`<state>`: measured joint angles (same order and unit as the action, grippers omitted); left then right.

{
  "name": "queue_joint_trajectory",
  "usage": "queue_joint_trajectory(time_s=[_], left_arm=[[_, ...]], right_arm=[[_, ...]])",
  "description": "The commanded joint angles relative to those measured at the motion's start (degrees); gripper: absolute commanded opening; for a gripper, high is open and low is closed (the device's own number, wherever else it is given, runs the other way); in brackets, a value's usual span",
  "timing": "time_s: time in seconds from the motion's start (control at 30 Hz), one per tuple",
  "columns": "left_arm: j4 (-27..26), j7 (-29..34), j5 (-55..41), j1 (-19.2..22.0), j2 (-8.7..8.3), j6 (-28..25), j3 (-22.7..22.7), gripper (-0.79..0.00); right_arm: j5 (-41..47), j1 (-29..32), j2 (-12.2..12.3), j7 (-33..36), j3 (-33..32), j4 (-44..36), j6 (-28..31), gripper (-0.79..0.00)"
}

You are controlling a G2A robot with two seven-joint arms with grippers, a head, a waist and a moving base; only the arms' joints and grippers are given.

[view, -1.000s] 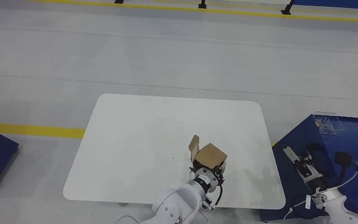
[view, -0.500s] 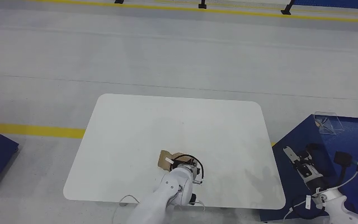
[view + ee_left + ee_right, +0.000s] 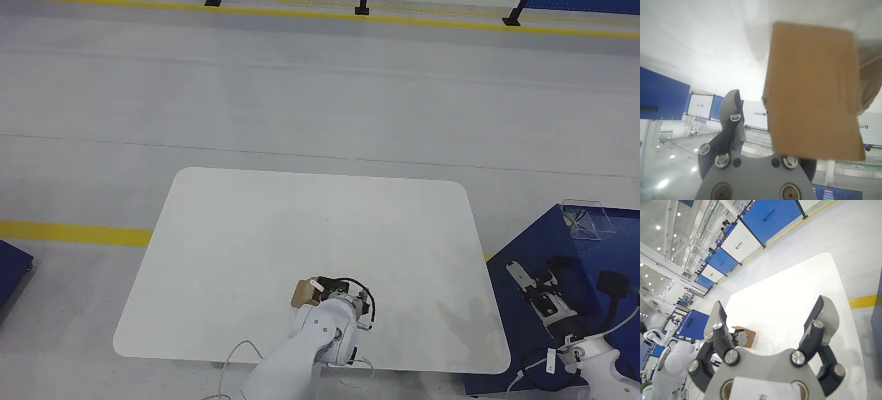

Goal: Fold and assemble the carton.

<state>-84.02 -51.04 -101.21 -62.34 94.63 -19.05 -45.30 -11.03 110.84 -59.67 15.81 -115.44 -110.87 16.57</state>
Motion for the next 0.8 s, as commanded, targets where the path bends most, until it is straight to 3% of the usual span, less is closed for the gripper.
queue_joint_trajectory(time_s=[0.0, 0.1, 0.2, 0.4, 0.53, 0.77], left_arm=[[-5.65, 2.55, 2.99, -0.68, -0.18, 4.09, 1.34, 0.0], [-14.25, 6.42, 10.95, -3.89, -1.31, 9.85, 2.07, 0.0], [-22.23, 10.76, 19.32, -7.52, -2.95, 18.86, 2.16, 0.0], [-25.3, 25.26, 33.35, -11.08, -6.31, 38.23, -0.62, 0.0], [-22.57, 37.8, 38.42, -13.28, -7.8, 40.1, -3.51, 0.0], [-22.57, 37.8, 38.42, -13.28, -7.8, 40.1, -3.51, 0.0]], right_arm=[[0.0, 0.0, 0.0, 0.0, 0.0, 0.0, 0.0, 0.0], [0.0, 0.0, 0.0, 0.0, 0.0, 0.0, 0.0, 0.0], [0.0, 0.0, 0.0, 0.0, 0.0, 0.0, 0.0, 0.0], [0.0, 0.0, 0.0, 0.0, 0.0, 0.0, 0.0, 0.0], [0.0, 0.0, 0.0, 0.0, 0.0, 0.0, 0.0, 0.0], [0.0, 0.0, 0.0, 0.0, 0.0, 0.0, 0.0, 0.0]])
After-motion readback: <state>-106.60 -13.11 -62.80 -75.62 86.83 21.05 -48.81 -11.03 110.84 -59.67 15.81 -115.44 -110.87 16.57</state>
